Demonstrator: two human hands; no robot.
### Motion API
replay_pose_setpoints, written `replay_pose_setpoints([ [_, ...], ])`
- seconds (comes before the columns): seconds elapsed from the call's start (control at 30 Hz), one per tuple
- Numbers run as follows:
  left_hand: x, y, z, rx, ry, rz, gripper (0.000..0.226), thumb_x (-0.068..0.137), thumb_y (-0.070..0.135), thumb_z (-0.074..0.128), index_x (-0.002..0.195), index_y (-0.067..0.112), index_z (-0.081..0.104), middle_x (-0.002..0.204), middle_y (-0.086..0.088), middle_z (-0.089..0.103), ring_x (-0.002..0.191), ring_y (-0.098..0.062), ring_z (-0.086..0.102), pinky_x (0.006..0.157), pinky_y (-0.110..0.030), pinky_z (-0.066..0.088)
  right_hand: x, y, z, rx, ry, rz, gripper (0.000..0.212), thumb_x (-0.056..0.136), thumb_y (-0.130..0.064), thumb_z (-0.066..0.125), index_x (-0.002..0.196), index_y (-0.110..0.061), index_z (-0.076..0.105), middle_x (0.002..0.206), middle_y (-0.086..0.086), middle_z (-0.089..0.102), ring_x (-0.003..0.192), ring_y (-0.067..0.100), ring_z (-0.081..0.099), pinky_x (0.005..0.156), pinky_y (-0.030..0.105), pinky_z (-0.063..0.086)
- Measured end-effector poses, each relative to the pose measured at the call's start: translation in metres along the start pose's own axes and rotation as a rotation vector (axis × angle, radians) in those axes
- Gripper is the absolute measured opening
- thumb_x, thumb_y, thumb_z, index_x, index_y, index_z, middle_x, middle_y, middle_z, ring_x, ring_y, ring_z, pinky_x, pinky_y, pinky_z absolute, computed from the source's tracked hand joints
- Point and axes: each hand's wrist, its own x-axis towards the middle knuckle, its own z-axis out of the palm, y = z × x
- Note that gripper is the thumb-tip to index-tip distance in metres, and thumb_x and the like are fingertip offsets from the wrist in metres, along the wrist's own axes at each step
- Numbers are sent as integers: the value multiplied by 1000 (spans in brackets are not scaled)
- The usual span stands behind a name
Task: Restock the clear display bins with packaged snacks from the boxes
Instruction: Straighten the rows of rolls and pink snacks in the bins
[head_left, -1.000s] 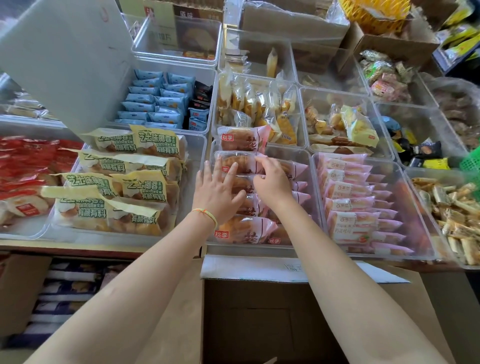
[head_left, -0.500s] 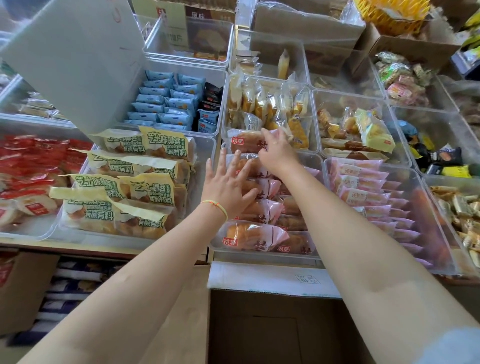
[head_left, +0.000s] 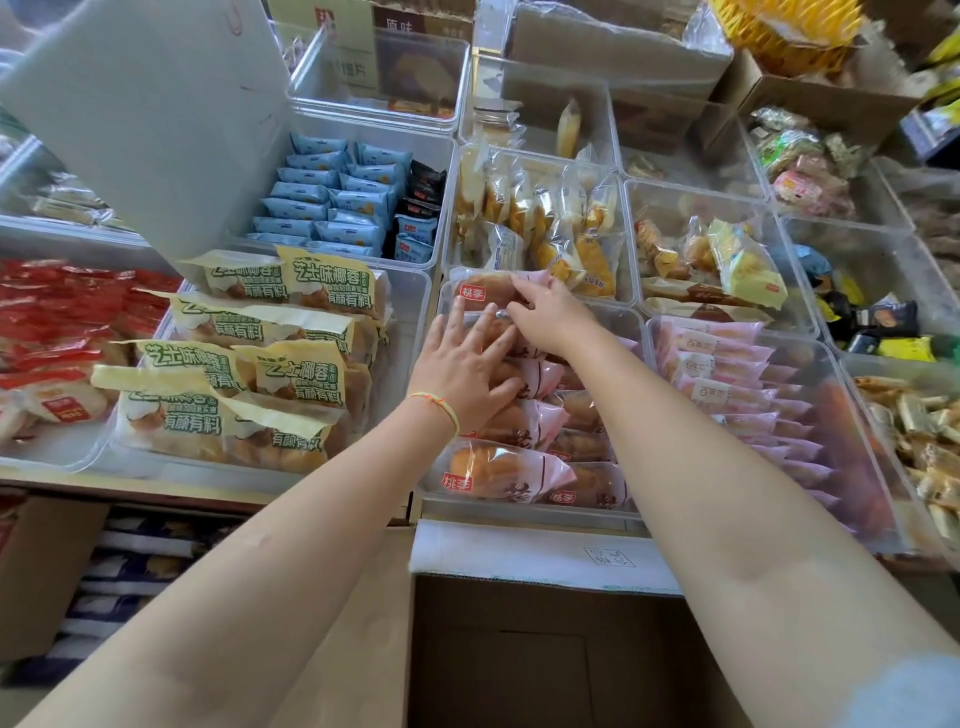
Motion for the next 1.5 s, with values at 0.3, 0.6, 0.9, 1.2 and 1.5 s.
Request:
replay_pose_setpoints([
  [0.3, 3, 1, -1, -32, 40, 36, 65, 96, 64, 25, 155, 40, 13, 166, -3, -3, 149, -38, -16, 122, -51, -1, -9, -26, 5, -229, 170, -223, 56, 103, -59, 14, 154, -41, 30, 166, -9, 16, 155, 27, 0, 118, 59, -12],
  [0.6, 3, -2, -6, -1, 21, 56, 61, 97, 61, 23, 154, 43, 11, 165, 2, -3, 149, -38, -13, 120, -56, -3, -16, -26, 0, 1, 54, -176, 58, 102, -64, 11, 155, -45, 26, 166, -14, 13, 155, 23, -4, 118, 62, -10],
  [0.9, -64, -5, -4, -380, 110, -144, 66, 93, 50, 25, 156, 30, 19, 165, 8, 3, 152, -13, -6, 123, -43, 0, -112, 4, 64, -61, 272, -189, 51, 107, -44, 26, 156, -31, 29, 167, -4, 16, 154, 22, 7, 122, 53, 11],
  [1.2, -63, -8, 5, -192, 24, -80, 60, 102, 50, 22, 157, 28, 13, 166, 3, 1, 152, -17, -9, 123, -45, 2, -114, 9, 73, -275, 205, -152, 56, 105, -52, 21, 158, -35, 18, 168, -4, 10, 155, 23, 2, 121, 55, 3],
  [1.5, -107, -12, 18, -199, 78, -57, 58, 103, 53, 24, 156, 30, 17, 165, 5, 4, 152, -20, -5, 122, -46, 4, -174, 49, 69, -2, 143, 110, 81, 91, -72, 41, 156, -30, 18, 162, 7, 23, 149, 31, 23, 117, 58, 24],
])
